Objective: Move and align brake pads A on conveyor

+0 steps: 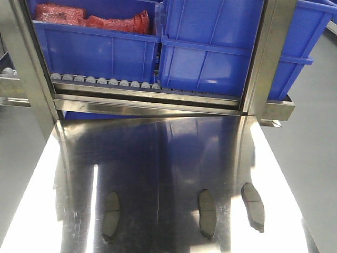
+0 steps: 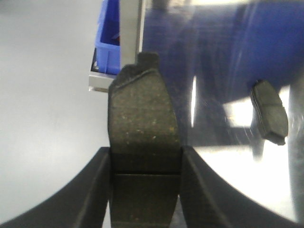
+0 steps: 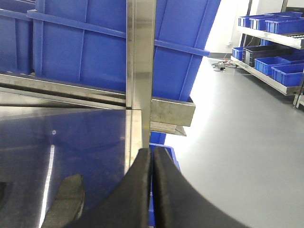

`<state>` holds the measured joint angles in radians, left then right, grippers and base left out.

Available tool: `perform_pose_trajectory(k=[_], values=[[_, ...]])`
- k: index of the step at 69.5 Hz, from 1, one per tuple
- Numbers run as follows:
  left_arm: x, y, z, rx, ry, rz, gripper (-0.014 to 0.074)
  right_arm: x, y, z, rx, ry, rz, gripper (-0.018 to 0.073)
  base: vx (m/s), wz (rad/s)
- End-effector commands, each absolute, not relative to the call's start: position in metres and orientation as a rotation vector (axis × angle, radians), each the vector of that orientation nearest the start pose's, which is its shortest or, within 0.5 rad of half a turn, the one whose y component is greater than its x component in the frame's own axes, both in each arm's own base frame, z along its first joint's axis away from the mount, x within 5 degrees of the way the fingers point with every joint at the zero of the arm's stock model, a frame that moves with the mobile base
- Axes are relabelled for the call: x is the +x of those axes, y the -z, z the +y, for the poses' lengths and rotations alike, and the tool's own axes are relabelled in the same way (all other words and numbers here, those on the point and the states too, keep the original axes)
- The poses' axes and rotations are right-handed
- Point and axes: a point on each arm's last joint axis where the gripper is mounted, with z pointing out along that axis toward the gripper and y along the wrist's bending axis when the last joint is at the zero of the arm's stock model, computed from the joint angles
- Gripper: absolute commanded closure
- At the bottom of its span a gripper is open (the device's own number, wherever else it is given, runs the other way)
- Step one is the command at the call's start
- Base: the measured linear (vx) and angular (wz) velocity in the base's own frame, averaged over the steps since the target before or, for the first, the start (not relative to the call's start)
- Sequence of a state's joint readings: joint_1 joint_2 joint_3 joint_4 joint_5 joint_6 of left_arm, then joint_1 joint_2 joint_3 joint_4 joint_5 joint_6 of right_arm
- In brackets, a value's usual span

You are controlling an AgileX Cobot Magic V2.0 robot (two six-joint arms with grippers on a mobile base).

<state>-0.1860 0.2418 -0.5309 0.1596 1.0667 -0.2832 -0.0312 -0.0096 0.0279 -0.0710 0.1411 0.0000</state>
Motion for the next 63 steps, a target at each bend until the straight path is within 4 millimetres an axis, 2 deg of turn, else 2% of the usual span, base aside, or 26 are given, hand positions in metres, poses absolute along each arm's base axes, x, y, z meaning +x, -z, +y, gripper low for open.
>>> perform_pose_trajectory(k=[1,9,63], values=[[0.0345,-0.2925,0.0044,0.037,0.036,2.130,0.0603,0.0564,-0.1949,-0.0023,-0.032,0.091,1.569,0.0571,0.00,0.00],[0.0325,-0.2924,0.0042,0.097,0.013,2.108,0.0603,0.0564,-0.1949,-0.0023,-0.032,0.091,1.569,0.0571,0.00,0.00],[0.0322,-0.2935,0.0042,0.097,0.015,2.104,0.0602,0.0564,-0.1949,-0.0023,-0.032,0.091,1.569,0.0571,0.00,0.00]])
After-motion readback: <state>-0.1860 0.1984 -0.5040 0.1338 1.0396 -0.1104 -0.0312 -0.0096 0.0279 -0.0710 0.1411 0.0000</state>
